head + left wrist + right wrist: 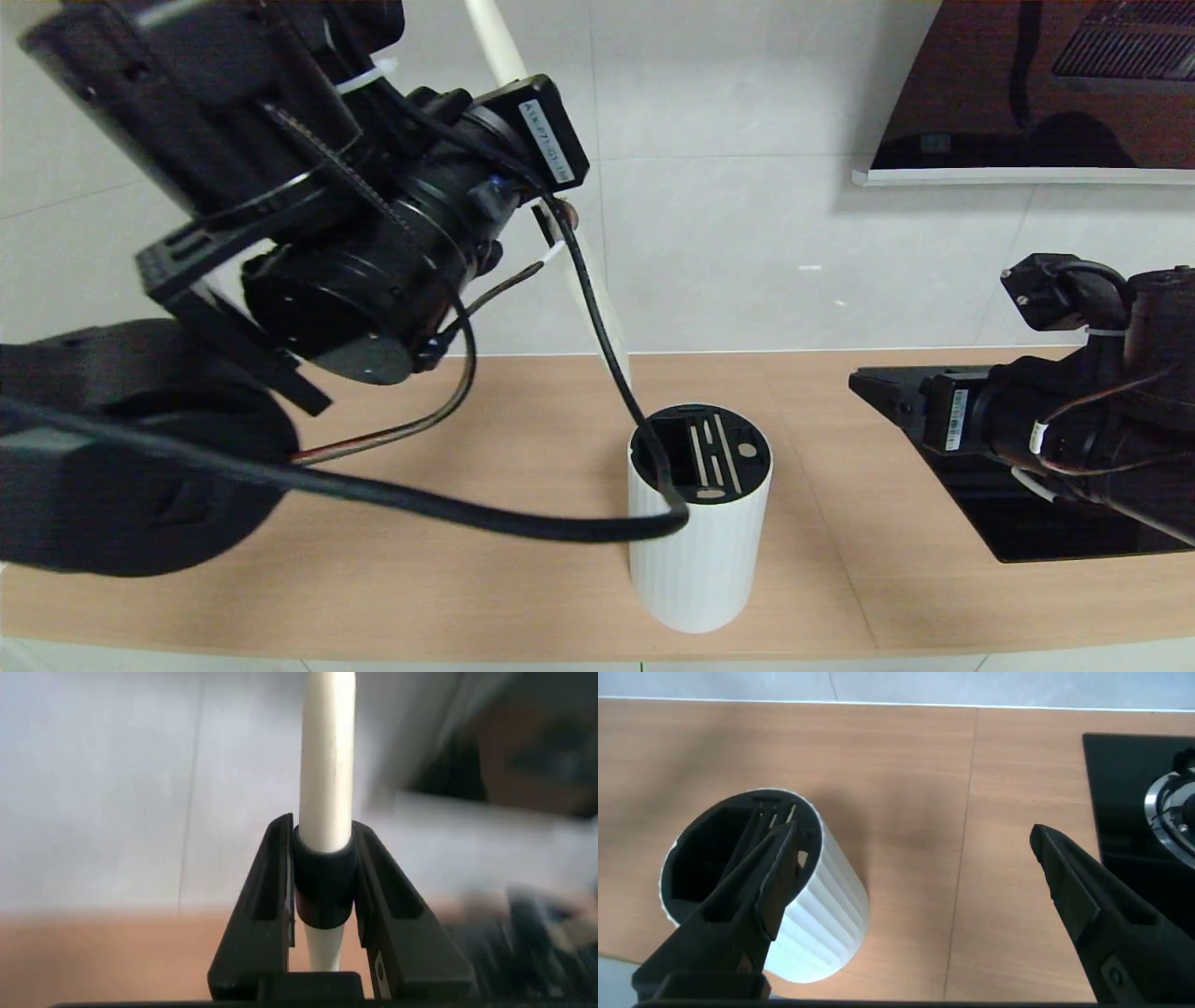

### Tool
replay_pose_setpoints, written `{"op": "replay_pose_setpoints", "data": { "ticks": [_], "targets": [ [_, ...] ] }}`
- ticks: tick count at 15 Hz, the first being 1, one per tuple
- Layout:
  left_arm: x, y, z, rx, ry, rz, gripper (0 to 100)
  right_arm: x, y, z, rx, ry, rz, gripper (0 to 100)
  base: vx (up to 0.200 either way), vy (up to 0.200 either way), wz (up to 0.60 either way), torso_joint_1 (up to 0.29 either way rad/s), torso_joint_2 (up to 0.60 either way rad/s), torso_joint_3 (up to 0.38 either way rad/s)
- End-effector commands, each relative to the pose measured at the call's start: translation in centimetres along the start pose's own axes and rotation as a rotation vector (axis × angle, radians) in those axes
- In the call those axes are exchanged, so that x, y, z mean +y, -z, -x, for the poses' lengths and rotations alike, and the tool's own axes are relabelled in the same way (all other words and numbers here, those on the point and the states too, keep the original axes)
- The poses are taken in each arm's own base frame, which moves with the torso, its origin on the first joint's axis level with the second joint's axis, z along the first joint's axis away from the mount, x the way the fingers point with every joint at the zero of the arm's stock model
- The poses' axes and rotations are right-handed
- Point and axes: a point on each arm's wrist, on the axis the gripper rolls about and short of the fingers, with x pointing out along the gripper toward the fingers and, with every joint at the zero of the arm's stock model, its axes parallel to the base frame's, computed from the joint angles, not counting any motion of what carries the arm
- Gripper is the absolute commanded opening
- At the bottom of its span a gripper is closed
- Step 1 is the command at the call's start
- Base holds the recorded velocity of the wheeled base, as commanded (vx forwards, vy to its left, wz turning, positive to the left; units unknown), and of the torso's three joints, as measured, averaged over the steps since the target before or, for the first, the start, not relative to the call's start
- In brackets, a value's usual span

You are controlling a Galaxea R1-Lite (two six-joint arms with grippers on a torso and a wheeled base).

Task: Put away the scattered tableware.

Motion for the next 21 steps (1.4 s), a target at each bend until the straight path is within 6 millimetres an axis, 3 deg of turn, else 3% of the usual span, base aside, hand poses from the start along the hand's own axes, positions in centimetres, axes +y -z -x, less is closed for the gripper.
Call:
{"op": "replay_pose_setpoints", "data": {
  "ticks": [1, 7, 16, 21],
  "targets": [
    [-1.4, 5.2, -0.8, 0.008, -0.045, -0.095, 0, 0.1, 0.3, -0.3, 0.015, 0.001, 0.004, 100, 0.000, 0.000, 0.00, 0.000, 0.00, 0.000],
    [-3.5, 6.5, 1.3, 0.073, 0.029, -0.097, 0, 0.1, 0.7, -0.6, 0.029, 0.002, 0.008, 100, 0.000, 0.000, 0.00, 0.000, 0.00, 0.000],
    [-3.9, 11.2, 0.9, 0.150, 0.034, -0.147, 0, 0.4, 0.9, -0.5, 0.036, -0.010, 0.014, 100, 0.000, 0.000, 0.00, 0.000, 0.00, 0.000],
    [-3.9, 12.6, 0.8, 0.162, 0.034, -0.155, 0, 0.7, 0.9, -0.3, 0.035, -0.022, 0.018, 100, 0.000, 0.000, 0.00, 0.000, 0.00, 0.000]
  ]
}}
